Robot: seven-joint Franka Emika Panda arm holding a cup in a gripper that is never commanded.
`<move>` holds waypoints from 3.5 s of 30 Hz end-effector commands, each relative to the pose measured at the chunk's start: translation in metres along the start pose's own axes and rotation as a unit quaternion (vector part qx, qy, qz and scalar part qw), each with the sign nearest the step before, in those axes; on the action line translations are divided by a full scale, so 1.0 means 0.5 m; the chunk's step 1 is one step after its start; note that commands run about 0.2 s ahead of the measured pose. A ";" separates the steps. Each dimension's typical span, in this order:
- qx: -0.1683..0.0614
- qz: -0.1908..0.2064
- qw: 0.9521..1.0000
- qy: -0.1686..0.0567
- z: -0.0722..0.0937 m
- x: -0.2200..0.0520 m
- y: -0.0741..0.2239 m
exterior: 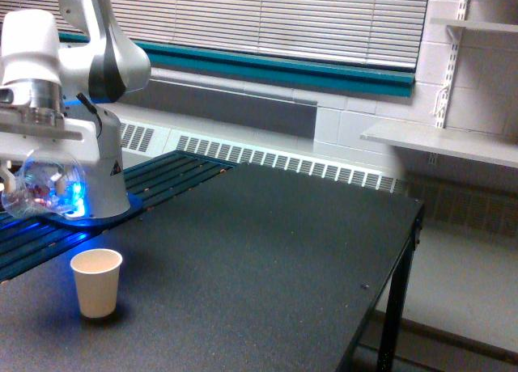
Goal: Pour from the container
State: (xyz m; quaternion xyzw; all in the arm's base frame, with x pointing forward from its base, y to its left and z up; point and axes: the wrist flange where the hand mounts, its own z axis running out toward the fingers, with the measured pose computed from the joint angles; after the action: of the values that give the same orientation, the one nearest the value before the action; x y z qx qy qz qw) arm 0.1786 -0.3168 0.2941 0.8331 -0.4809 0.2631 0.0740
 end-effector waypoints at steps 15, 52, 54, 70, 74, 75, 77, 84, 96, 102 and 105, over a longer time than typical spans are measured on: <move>-0.028 -0.090 0.995 -0.016 0.056 -0.065 0.013; -0.048 -0.229 0.972 0.025 0.096 -0.094 -0.072; -0.051 -0.236 0.970 0.027 0.094 -0.092 -0.074; -0.076 -0.252 0.964 0.034 0.065 -0.064 -0.013; -0.081 -0.258 0.962 0.031 0.060 -0.061 -0.006; -0.083 -0.261 0.961 0.031 0.059 -0.060 -0.005; -0.087 -0.267 0.959 0.031 0.056 -0.059 -0.005; -0.093 -0.280 0.955 0.031 0.052 -0.061 -0.021; -0.087 -0.344 0.934 0.029 0.038 -0.068 -0.079; -0.072 -0.415 0.907 0.031 0.020 -0.068 -0.109; -0.063 -0.478 0.876 0.039 0.002 -0.062 -0.124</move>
State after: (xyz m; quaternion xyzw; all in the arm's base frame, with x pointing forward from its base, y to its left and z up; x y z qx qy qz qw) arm 0.2137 -0.2794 0.2789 0.9230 -0.2090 0.2212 0.2356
